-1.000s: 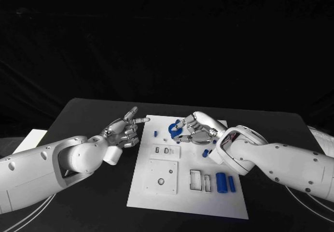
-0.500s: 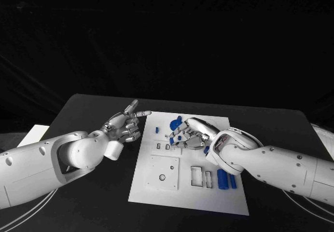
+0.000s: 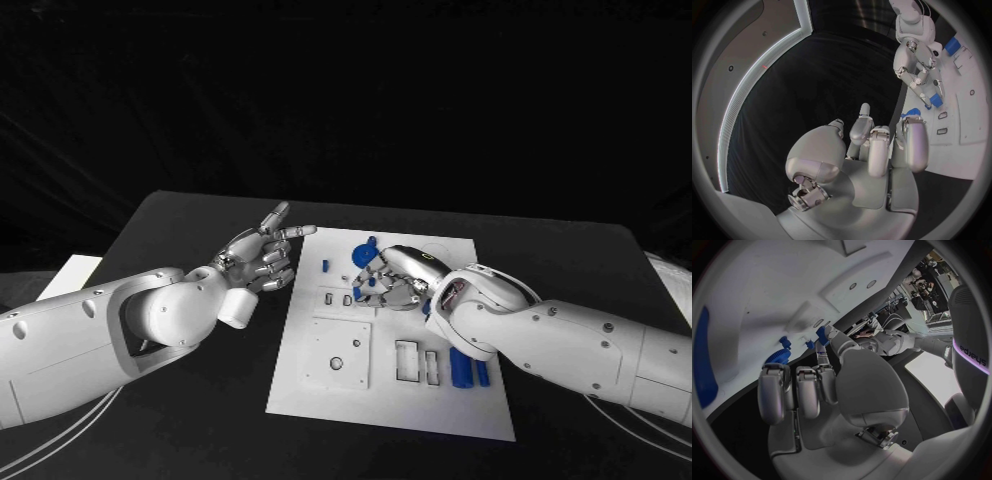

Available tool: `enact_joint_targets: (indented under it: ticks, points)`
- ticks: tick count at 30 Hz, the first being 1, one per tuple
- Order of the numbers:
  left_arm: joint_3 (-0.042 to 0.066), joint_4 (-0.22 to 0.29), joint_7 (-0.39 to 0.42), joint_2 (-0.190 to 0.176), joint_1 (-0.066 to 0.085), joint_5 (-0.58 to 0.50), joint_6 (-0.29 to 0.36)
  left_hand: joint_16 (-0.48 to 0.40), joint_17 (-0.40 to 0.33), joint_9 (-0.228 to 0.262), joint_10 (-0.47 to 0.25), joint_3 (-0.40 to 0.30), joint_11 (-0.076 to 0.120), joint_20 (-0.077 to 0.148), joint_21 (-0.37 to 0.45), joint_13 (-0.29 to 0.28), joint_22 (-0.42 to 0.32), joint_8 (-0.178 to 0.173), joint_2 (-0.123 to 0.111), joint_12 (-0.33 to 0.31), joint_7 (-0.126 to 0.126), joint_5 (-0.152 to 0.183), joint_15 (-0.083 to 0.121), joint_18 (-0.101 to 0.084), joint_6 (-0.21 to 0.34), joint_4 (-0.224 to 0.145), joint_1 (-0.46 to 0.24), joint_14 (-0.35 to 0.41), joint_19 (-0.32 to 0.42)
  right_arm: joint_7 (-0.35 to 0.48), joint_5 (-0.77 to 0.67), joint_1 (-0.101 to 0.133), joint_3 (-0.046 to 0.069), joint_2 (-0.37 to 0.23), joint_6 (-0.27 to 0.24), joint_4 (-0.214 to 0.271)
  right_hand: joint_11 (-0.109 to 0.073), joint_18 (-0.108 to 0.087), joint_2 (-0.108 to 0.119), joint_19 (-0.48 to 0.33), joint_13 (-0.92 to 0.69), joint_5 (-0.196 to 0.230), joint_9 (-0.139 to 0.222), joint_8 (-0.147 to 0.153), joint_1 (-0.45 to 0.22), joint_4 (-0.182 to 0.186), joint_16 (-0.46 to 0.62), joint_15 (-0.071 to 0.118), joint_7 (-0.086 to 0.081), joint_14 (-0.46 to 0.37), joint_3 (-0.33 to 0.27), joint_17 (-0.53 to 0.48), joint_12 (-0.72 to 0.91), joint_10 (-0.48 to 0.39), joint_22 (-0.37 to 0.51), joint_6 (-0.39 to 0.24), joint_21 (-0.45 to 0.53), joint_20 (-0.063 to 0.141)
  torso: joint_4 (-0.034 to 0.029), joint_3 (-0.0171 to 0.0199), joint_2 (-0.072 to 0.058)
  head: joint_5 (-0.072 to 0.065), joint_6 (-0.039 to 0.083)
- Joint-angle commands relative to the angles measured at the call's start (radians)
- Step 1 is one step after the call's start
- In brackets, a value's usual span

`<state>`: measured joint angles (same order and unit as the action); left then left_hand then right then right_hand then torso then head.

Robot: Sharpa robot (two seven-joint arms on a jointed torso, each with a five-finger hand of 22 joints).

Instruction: Assemble the parts on the task board

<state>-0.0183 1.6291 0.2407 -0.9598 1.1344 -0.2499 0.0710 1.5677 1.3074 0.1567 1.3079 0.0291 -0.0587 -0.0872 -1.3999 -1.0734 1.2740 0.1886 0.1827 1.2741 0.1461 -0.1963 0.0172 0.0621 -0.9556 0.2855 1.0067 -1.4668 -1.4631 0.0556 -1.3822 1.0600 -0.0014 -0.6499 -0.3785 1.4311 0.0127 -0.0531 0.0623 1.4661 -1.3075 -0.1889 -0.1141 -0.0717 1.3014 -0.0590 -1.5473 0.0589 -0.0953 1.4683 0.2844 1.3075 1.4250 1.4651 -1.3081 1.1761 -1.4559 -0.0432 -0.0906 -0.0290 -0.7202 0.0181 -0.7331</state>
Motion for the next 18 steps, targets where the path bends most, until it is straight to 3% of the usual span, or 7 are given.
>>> enact_joint_targets:
  ticks: [1, 18]
  points:
    - [0.001, 0.004, 0.012, 0.003, 0.001, 0.005, -0.017, 0.003, 0.263, 0.002, -0.008, 0.003, -0.002, -0.004, 0.004, 0.0, -0.002, -0.004, -0.001, -0.004, -0.002, -0.005, -0.005, 0.001, 0.007, -0.006, 0.009, -0.104, -0.001, -0.031, -0.05, -0.002, -0.001, 0.004, 0.016, -0.004, 0.0, 0.006, -0.013, 0.016, -0.168, 0.002, -0.001, -0.003, -0.001, 0.004, -0.002, -0.003, 0.003, 0.095, -0.001, 0.23, 0.001, 0.029, -0.052, 0.006, -0.002, -0.007, -0.0001, 0.0003, 0.001, -0.001, -0.001]
    - [0.001, 0.006, 0.006, 0.005, 0.001, 0.016, -0.026, 0.003, 0.263, 0.002, -0.008, 0.002, -0.002, -0.004, 0.004, 0.0, -0.002, -0.004, -0.003, -0.004, -0.002, -0.005, -0.005, 0.001, 0.007, -0.008, 0.014, -0.104, -0.001, -0.069, -0.078, -0.003, -0.001, 0.01, 0.044, -0.009, 0.0, 0.006, -0.013, 0.014, -0.165, 0.004, -0.001, -0.003, -0.002, 0.004, 0.0, -0.003, 0.003, 0.094, -0.002, 0.227, -0.003, 0.027, -0.049, 0.006, -0.001, -0.006, 0.0004, -0.0005, 0.001, -0.001, -0.003]
